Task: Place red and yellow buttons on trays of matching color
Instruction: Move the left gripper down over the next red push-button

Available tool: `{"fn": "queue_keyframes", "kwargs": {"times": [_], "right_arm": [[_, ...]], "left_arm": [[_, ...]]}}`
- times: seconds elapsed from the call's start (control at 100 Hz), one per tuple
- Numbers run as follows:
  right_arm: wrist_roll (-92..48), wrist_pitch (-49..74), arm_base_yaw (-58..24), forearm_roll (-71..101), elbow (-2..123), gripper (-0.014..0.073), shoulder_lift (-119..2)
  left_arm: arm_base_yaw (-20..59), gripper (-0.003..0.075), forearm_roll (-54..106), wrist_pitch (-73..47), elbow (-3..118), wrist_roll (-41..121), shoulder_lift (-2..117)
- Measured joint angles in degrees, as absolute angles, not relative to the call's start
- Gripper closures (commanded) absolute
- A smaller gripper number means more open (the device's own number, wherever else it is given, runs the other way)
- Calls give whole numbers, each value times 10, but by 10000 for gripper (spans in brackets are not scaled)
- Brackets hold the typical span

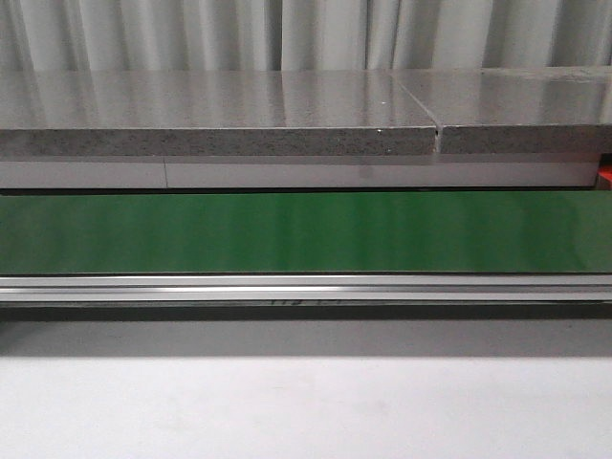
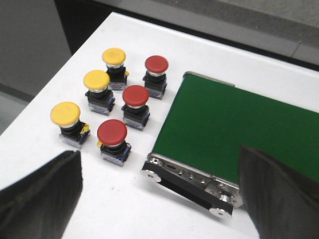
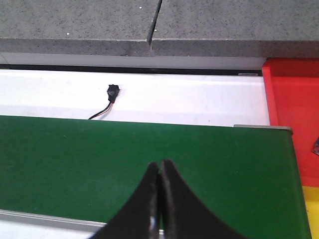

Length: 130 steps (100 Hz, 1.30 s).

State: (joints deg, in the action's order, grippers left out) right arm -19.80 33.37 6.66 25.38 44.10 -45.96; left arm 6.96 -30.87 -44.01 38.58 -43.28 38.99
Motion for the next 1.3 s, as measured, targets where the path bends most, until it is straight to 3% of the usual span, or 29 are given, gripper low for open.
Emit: {"fn": "queue_keyframes", "kwargs": {"times": [0.2,0.74,1.3], "right_arm": [[-198,334,67,254,441,660,-460],[-198,334,67,254,441,660,-460],[-198,335,67,254,441,660,-460]], "left_arm": [[55,121,-319,-436,411,-480,500],[-125,121,-301,-358,429,-494,698],[-145,122,-298,-280,470,-494,858]]}}
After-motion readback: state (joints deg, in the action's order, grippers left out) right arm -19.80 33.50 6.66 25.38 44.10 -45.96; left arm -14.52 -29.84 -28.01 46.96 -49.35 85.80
